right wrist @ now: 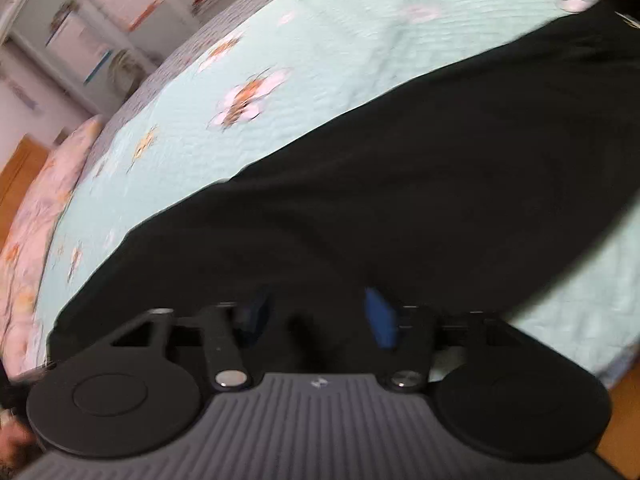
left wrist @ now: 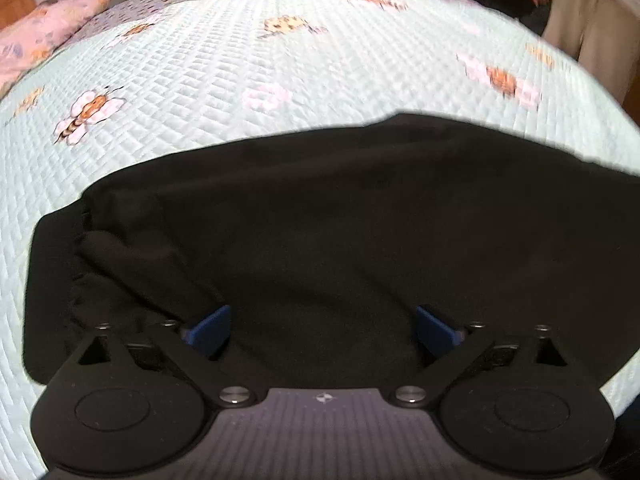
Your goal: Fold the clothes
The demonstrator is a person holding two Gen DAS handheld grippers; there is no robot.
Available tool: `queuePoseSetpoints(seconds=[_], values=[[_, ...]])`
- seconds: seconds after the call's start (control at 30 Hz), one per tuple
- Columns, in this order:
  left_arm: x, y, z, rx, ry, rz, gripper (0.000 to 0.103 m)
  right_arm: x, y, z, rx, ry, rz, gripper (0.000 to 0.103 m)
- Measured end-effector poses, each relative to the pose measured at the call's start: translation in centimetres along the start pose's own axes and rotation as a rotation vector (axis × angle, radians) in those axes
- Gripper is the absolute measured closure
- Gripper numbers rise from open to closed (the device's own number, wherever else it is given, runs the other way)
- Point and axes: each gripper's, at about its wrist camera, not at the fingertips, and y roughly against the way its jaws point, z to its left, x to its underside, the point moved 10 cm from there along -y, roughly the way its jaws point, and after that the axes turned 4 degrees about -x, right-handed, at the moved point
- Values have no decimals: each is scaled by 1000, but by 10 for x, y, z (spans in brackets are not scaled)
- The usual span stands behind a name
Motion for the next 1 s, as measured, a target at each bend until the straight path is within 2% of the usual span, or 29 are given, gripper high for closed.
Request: queuePoseSetpoints(seconds=[0.07, 0.1, 0.13, 0.17, 0.23, 0.33, 0.4, 0.5, 0.57, 0.6, 0.63, 0.67, 0.73, 0.8, 0.93, 1.0], values=[[-5, 14, 15, 39, 63, -36, 10, -4, 10, -4, 47, -10, -40, 47], [-7, 23, 25, 41, 89, -64, 10, -2, 16, -2, 69, 14, -58, 41], [-10, 32, 35, 42, 114, -93, 10, -1, 20, 2, 75, 37, -76, 39], [-12, 41, 45, 42, 138, -120, 10, -2, 21, 9, 45, 53, -88, 38], [-10, 51, 59, 32, 159, -144, 9, -1, 17, 30, -68, 65, -90, 38], [-5, 60, 70, 31, 179, -158, 9, 16, 6, 72, -238, 100, -43, 36], [2, 60, 56, 49, 141, -144, 9, 27, -1, 97, -324, 133, -10, 36], [12, 48, 22, 42, -8, -120, 6, 47, -16, 119, -409, 145, 52, 36], [29, 20, 12, -44, -104, -39, 4, 55, -38, 120, -393, 131, 105, 36], [35, 9, 12, -71, -112, -20, 1, 58, -49, 114, -344, 122, 131, 40], [35, 10, 13, -73, -94, -38, 1, 58, -54, 105, -292, 115, 140, 48], [34, 13, 15, -70, -90, -37, 2, 58, -53, 101, -295, 111, 128, 51], [30, 20, 21, -70, -77, -44, 7, 55, -45, 98, -276, 121, 107, 49], [26, 29, 30, -63, -23, -66, 10, 52, -35, 101, -256, 155, 75, 37], [16, 61, 37, 50, 100, -155, 10, 46, -10, 108, -298, 150, 21, 35], [13, 72, 31, 123, 125, -183, 8, 43, 2, 108, -328, 121, -2, 34]])
